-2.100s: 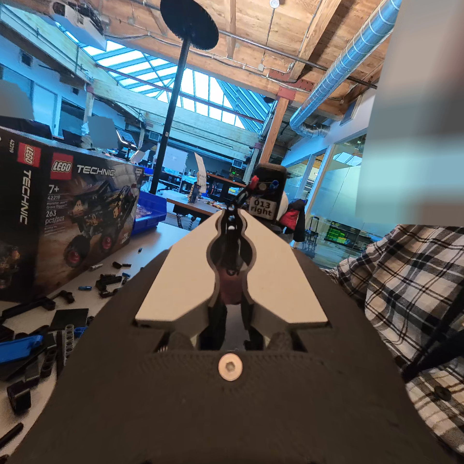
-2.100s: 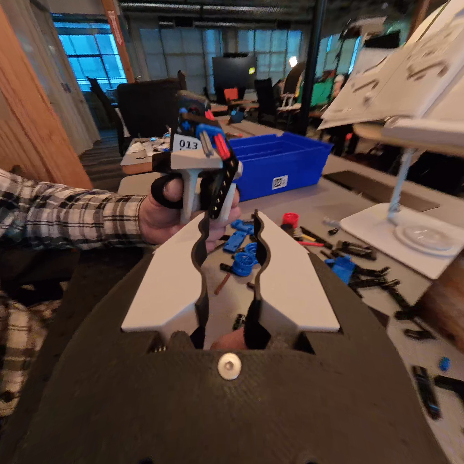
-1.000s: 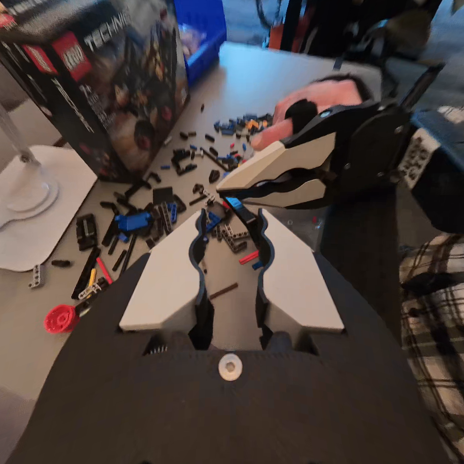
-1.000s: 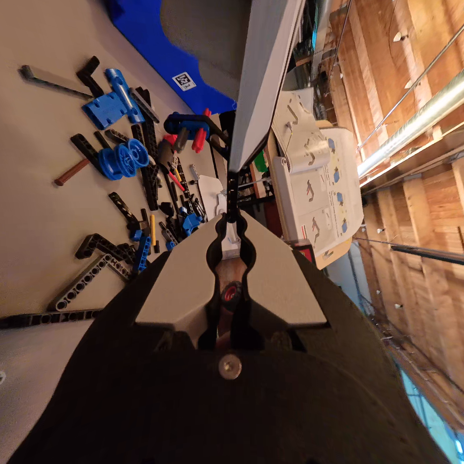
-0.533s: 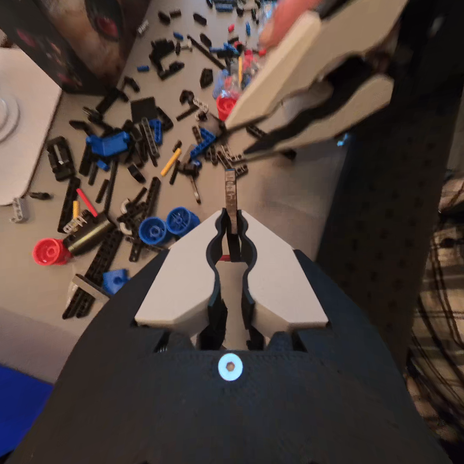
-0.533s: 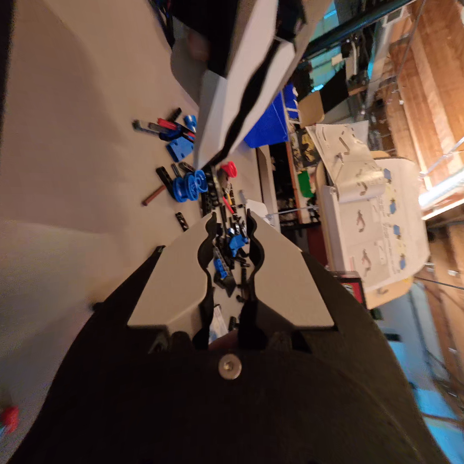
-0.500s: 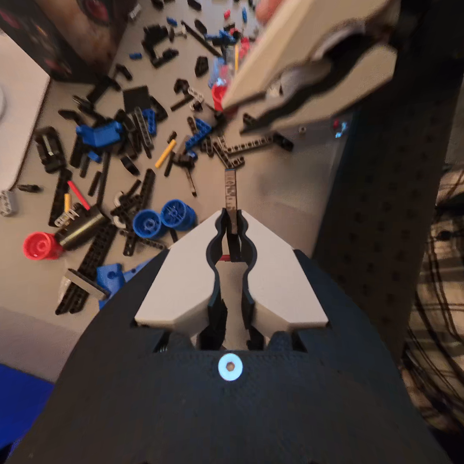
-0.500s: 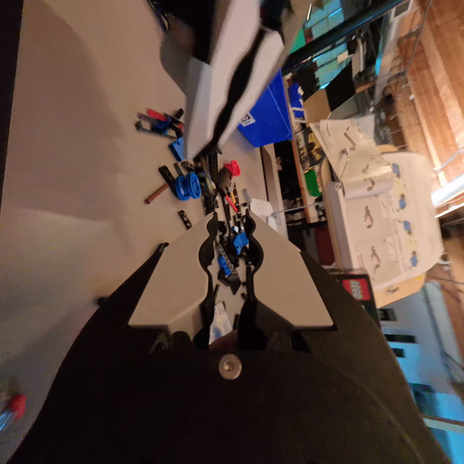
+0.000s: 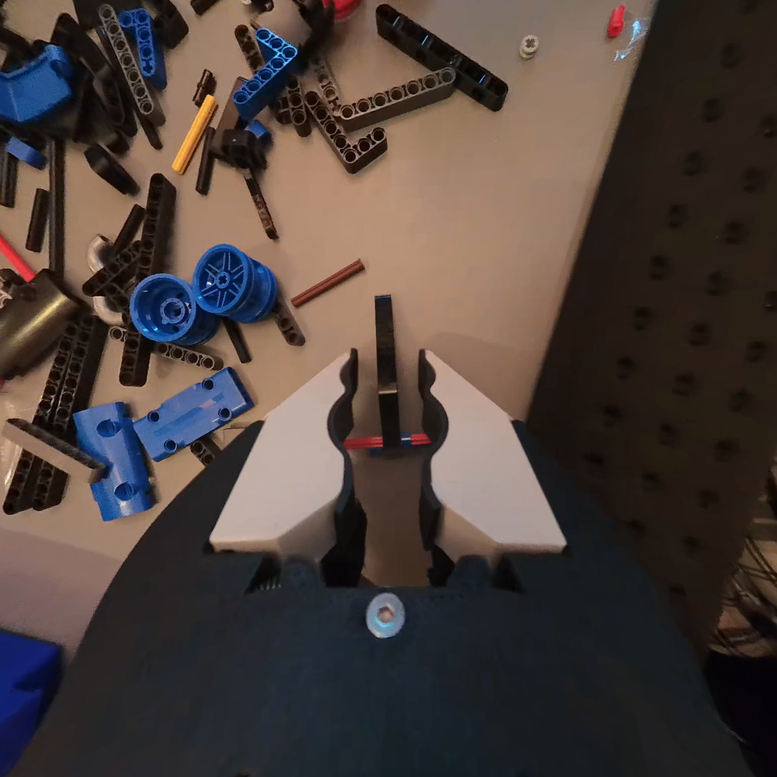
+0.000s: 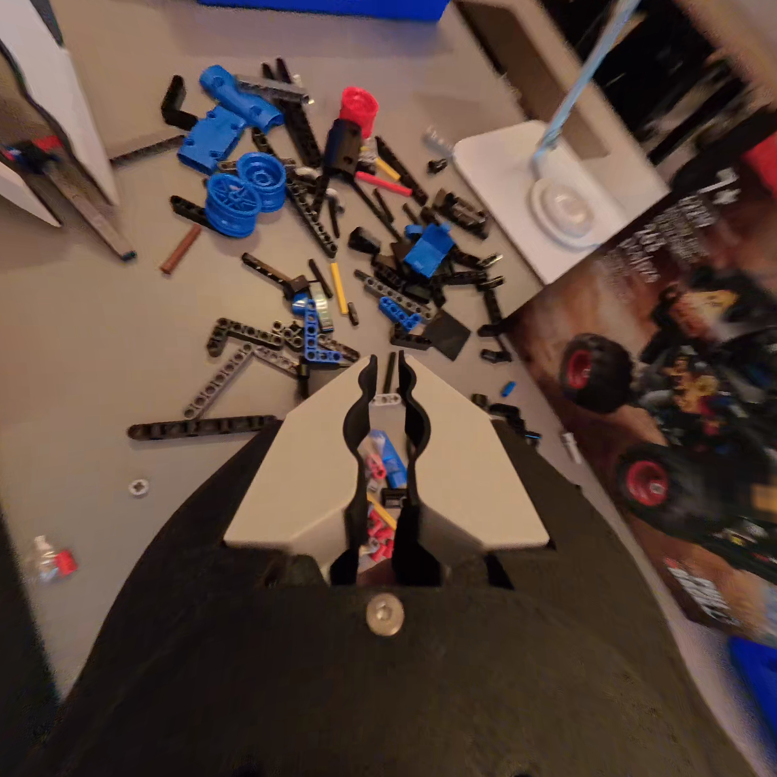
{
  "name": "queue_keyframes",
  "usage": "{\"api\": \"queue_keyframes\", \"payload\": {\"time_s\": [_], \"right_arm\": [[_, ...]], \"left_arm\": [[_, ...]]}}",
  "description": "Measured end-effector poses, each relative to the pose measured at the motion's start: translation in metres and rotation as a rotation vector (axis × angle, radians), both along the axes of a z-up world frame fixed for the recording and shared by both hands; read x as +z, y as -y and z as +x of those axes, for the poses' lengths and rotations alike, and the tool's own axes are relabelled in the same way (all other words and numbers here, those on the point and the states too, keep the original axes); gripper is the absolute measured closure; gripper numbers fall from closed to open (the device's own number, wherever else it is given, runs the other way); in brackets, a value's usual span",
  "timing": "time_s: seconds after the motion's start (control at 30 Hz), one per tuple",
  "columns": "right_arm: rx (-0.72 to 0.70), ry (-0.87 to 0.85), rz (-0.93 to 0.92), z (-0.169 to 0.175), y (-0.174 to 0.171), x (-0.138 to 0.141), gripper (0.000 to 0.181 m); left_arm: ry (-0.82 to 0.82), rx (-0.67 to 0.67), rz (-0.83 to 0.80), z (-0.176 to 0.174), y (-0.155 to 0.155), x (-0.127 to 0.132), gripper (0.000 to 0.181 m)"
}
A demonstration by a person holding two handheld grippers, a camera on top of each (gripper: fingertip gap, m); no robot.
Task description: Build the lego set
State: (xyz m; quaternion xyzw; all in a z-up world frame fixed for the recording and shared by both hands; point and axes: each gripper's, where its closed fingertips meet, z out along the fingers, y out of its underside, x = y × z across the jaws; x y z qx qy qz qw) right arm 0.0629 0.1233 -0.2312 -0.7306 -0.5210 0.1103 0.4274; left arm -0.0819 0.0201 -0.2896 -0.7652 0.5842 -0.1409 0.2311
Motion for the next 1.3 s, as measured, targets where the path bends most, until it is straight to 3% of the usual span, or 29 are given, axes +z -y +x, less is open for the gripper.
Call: {"api": "queue_keyframes", "payload": {"time_s": [0.2, 0.37, 0.63, 0.77, 0.9, 1.0, 1.17, 1.3], "right_arm": [[-0.001, 0.147, -0.26, -0.007, -0.022, -0.037, 0.172], [-0.01, 0.247, -0.323, -0.008, -0.033, -0.063, 0.175], [-0.005, 0.207, -0.325, -0.012, -0.034, -0.064, 0.18], [0.02, 0.055, -0.309, -0.018, -0.03, -0.04, 0.18], [0.145, -0.209, -0.363, -0.04, -0.005, 0.013, 0.181], [0.263, -0.373, -0.418, -0.056, 0.02, 0.048, 0.18], [0.408, -0.549, -0.554, -0.068, 0.047, 0.072, 0.18], [0.466, -0.603, -0.607, -0.071, 0.057, 0.078, 0.18]], "left_arm": [[0.021, -0.009, -0.002, 0.003, 0.003, -0.001, 0.151], [0.044, -0.001, 0.017, 0.003, 0.0, 0.002, 0.151], [0.069, 0.008, 0.048, 0.006, -0.007, 0.009, 0.153], [0.13, 0.04, 0.126, 0.012, -0.018, 0.026, 0.153], [0.244, 0.001, 0.361, 0.03, -0.034, 0.069, 0.161], [0.272, -0.05, 0.565, 0.047, -0.042, 0.103, 0.157], [0.226, -0.165, 0.858, 0.071, -0.049, 0.138, 0.15], [0.2, -0.237, 0.926, 0.085, -0.048, 0.14, 0.152]]}}
